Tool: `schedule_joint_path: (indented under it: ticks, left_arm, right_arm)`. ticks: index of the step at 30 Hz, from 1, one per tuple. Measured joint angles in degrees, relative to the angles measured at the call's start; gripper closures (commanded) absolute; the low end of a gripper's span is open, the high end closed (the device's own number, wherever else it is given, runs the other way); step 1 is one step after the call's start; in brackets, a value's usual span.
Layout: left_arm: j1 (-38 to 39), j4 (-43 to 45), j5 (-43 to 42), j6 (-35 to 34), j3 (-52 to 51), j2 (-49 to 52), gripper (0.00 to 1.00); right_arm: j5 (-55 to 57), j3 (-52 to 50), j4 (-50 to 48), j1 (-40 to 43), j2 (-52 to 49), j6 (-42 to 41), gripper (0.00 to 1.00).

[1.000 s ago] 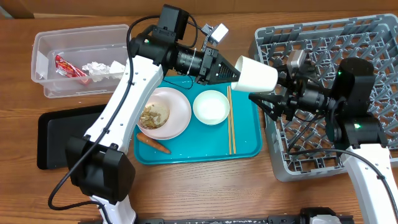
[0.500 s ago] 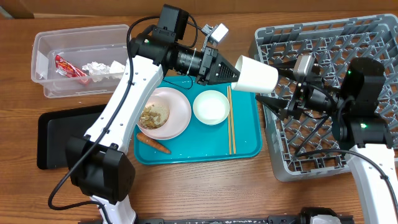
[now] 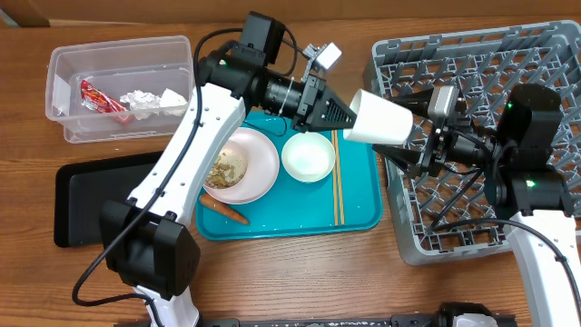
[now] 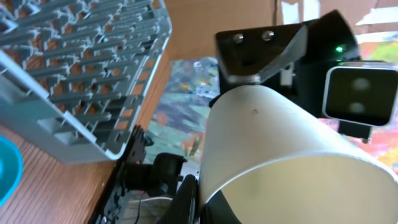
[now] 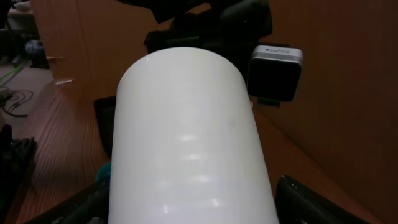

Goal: Sort waste into correct bins and load items into the dishwasher
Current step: 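Release the cup from the left gripper and pull the left arm back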

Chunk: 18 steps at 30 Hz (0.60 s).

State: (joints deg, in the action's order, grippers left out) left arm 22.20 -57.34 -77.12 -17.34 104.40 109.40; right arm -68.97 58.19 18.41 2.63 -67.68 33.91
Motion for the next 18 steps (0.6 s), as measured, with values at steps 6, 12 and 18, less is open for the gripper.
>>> schedule_joint_path:
  ticks: [6, 12, 18]
  left_arm:
    - [-0.04, -1.01, 1.36, 1.07, 0.0, 0.0, 0.96]
    - [-0.04, -0.98, 1.68, 1.11, 0.0, 0.0, 0.96]
    - [-0.04, -0.09, 1.49, 1.25, 0.0, 0.0, 0.96]
  right_arm:
    - [-0.31, 0.0, -0.02, 0.0, 0.0, 0.22, 0.21]
    - [-1.29, 0.0, 0.28, 0.0, 0.0, 0.37, 0.26]
    - [-1.29, 0.0, 1.09, 0.07, 0.0, 0.59, 0.32]
